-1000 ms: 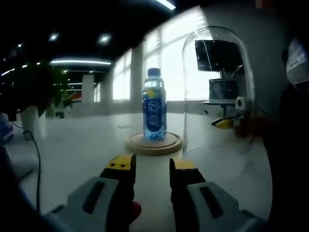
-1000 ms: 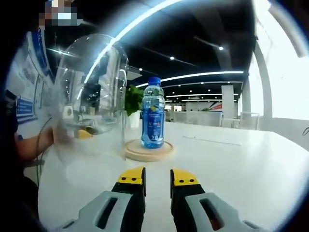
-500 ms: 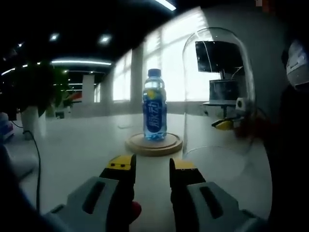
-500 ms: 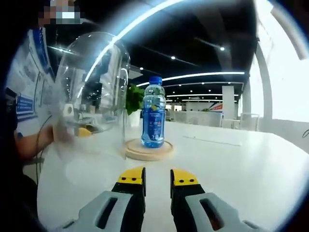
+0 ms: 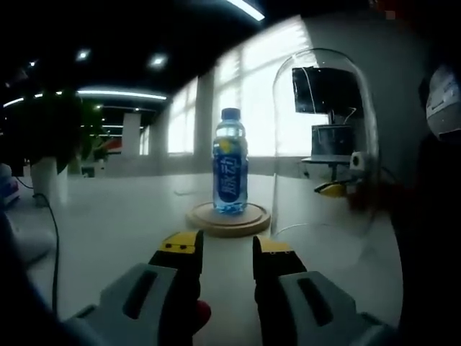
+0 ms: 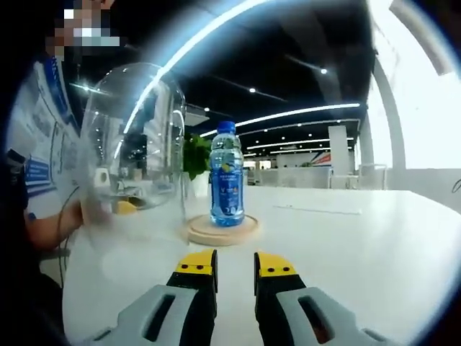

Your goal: Open the cover put in the Mizone put the cover back on

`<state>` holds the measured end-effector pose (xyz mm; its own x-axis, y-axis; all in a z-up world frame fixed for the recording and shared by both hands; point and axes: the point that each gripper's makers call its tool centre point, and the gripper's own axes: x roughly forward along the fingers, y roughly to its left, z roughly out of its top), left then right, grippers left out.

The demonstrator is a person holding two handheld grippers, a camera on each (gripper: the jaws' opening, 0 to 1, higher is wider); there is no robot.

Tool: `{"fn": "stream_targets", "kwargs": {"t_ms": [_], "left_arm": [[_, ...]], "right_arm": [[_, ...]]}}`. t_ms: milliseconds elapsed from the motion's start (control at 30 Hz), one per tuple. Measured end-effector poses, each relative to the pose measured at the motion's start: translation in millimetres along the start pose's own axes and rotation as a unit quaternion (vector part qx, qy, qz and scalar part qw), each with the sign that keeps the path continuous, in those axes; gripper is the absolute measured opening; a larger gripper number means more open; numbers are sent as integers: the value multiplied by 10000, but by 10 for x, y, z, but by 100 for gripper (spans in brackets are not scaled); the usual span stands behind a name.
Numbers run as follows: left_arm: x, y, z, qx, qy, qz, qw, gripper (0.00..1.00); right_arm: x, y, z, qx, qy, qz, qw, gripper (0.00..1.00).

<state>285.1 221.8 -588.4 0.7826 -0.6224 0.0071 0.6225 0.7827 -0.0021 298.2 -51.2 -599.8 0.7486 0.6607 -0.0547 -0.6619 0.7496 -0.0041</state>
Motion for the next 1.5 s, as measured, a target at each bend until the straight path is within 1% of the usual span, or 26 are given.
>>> {"fn": "stream_targets", "kwargs": {"t_ms": [133,267,433,567,700,833,967,1100,1167,1267,1333,1433,1500], "left_arm": [[-2,-4,4,-12,-12,-13,10000,22],[-6,-13,18,-57,-44,-41,10000,22],[-2,-22,3,-174,9,-76,9998,22],[-27,-74,71,-144,-176,-195,9996,22],[-45,-80,116,-246,-298,-246,9990,22],[-63,-116,164,-344,-421,-358,9979,22],[-80,-121,212,-448,-545,-408,9967,22],[-104,-111,275,-662,-710,-453,9942,22],[-104,-102,280,-708,-731,-446,9938,22],[-97,-73,271,-756,-723,-386,9938,22],[-107,-75,290,-821,-774,-420,9927,22],[-116,-93,309,-986,-826,-499,9904,22],[-109,-94,300,-940,-807,-484,9911,22]], "right_arm": [[5,15,-15,-121,47,5,9999,13],[2,15,-8,-116,34,1,9999,13],[-3,28,6,-106,1,44,9999,13],[-9,76,22,-161,-30,138,9998,13],[-17,108,40,-197,-74,191,9996,13],[-35,146,82,-103,-188,302,9993,14],[-43,141,117,-47,-278,273,9992,14],[-62,150,162,49,-398,309,9987,14],[-73,160,187,158,-473,380,9980,14],[-75,137,187,265,-482,368,9978,14],[-78,121,191,303,-502,337,9977,14],[-77,127,190,292,-501,354,9977,14],[-73,134,171,208,-451,358,9981,14]]}}
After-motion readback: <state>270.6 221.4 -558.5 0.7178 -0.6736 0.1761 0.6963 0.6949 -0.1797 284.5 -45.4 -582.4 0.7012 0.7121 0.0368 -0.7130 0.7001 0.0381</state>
